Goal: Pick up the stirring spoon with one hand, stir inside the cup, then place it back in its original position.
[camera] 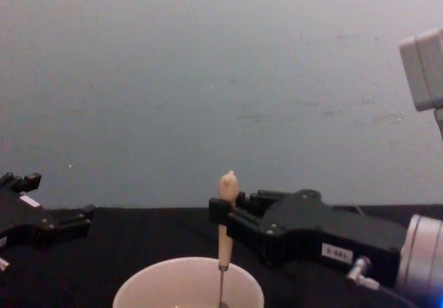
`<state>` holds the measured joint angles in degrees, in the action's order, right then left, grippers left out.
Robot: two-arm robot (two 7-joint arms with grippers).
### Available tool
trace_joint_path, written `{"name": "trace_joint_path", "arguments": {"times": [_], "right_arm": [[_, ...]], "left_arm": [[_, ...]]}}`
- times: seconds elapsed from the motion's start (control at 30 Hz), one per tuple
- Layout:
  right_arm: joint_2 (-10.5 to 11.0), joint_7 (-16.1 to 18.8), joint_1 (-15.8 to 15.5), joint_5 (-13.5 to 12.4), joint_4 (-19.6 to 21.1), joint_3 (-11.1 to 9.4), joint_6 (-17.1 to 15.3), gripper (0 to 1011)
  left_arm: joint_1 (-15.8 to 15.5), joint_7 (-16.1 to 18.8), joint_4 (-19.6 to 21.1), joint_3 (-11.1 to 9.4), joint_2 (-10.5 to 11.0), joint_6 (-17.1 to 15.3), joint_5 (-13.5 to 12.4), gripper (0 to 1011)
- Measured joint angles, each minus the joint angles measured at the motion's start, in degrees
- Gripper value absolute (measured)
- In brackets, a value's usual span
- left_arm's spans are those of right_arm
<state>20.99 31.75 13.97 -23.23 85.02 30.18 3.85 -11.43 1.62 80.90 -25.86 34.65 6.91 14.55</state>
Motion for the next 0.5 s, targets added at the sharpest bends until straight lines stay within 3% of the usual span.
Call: {"name": "trace_joint_path", "arguments": {"times": [0.5], "right_arm": [[1.1, 1.9, -1.2, -1.1, 2.4, 1.9, -0.7, 210]], "left_arm": [[0.0, 0.0, 0.0, 0.0, 0.0, 0.0, 0.0, 1001]]}}
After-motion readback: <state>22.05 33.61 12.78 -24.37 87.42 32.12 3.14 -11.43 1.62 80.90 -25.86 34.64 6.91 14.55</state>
